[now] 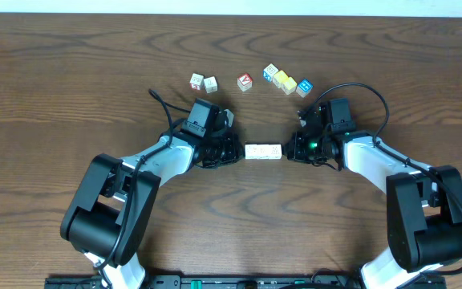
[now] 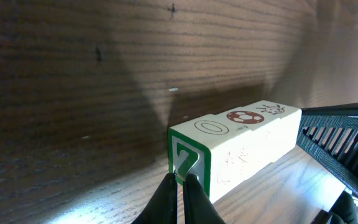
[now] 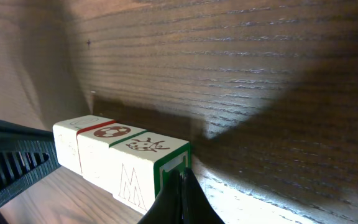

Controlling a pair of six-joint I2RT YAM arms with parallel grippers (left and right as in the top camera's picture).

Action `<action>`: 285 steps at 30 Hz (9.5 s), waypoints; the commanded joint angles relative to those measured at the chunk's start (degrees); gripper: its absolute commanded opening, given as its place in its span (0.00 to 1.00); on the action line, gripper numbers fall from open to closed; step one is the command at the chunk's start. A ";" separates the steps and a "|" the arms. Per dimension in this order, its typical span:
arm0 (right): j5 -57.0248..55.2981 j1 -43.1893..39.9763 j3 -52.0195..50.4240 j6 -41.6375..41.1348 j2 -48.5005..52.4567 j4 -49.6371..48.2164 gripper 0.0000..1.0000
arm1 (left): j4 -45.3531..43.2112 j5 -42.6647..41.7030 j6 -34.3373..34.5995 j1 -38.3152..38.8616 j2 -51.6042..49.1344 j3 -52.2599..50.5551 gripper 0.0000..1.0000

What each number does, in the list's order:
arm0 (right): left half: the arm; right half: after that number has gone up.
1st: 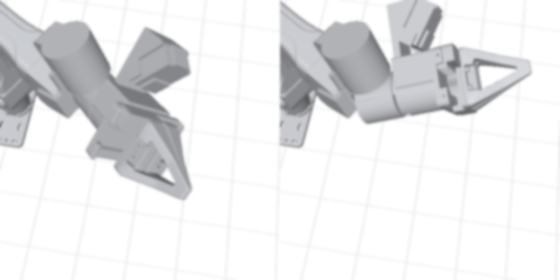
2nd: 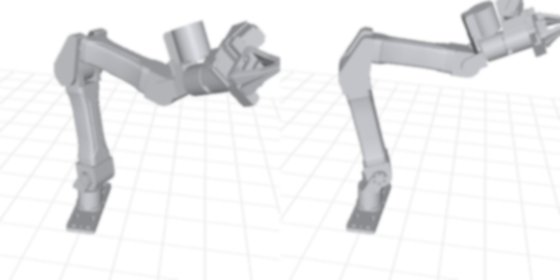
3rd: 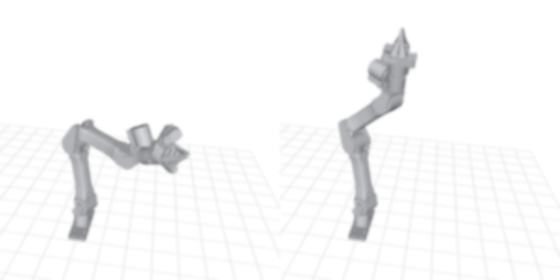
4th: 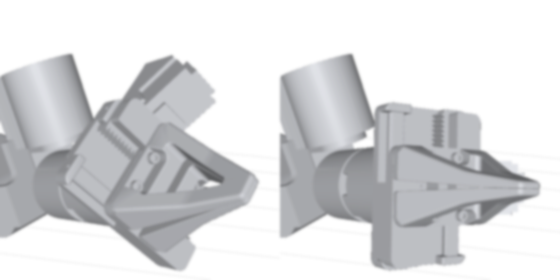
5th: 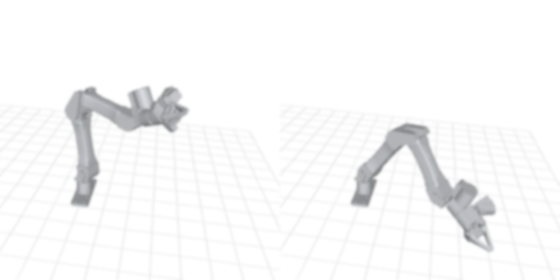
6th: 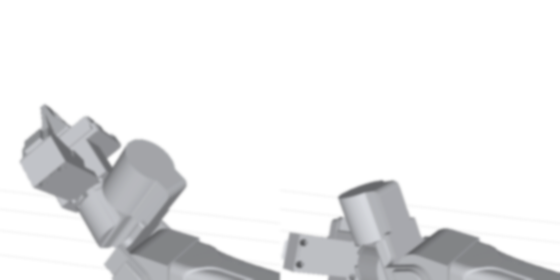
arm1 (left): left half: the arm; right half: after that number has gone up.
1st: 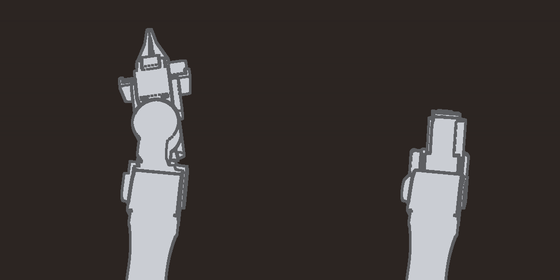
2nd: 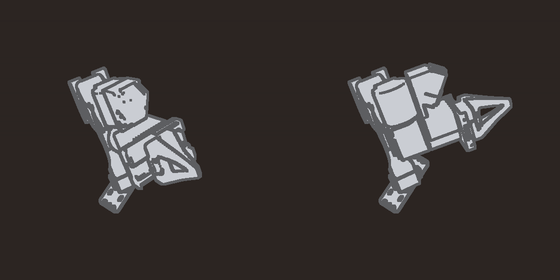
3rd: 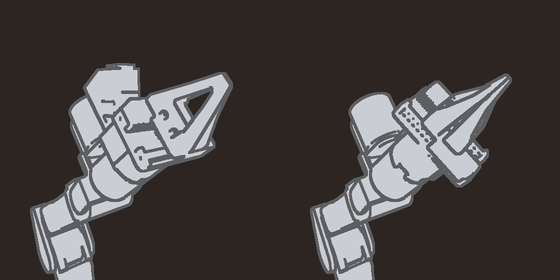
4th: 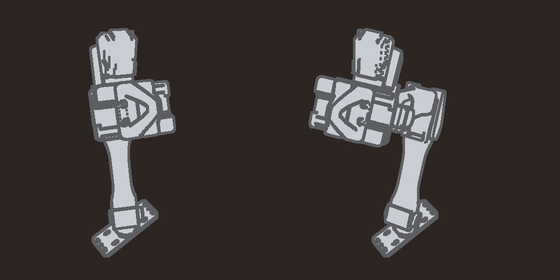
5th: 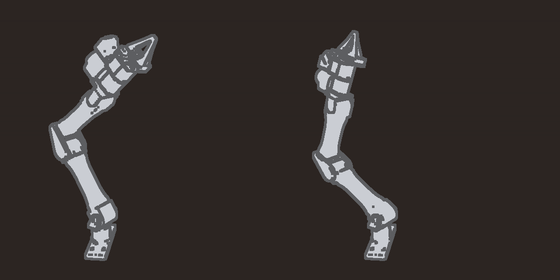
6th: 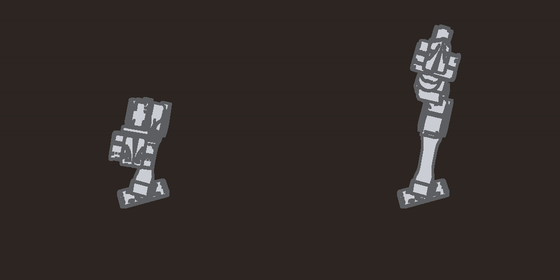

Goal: Lift 3 blocks

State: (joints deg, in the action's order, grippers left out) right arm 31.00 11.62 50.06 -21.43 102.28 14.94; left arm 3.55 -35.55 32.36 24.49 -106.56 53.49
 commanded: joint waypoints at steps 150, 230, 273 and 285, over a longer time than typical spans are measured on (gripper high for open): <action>-3.91 5.01 5.44 -1.68 -5.05 8.50 0.01 | 1.07 3.82 3.61 1.38 5.42 -0.13 0.07; -1.53 5.01 7.69 -2.14 -9.07 12.07 0.01 | 1.70 0.98 6.80 1.36 11.23 1.20 0.07; 0.13 6.60 9.84 -2.62 -12.22 12.28 0.01 | 1.29 -0.07 8.70 1.36 13.46 2.27 0.07; -0.96 6.60 9.84 -2.75 -12.28 13.57 0.01 | 1.29 -0.02 8.72 1.36 14.78 2.32 0.07</action>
State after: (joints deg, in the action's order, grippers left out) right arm 23.75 15.73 58.46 -23.51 90.89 28.56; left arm 5.72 -31.22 40.53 24.73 -94.04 53.49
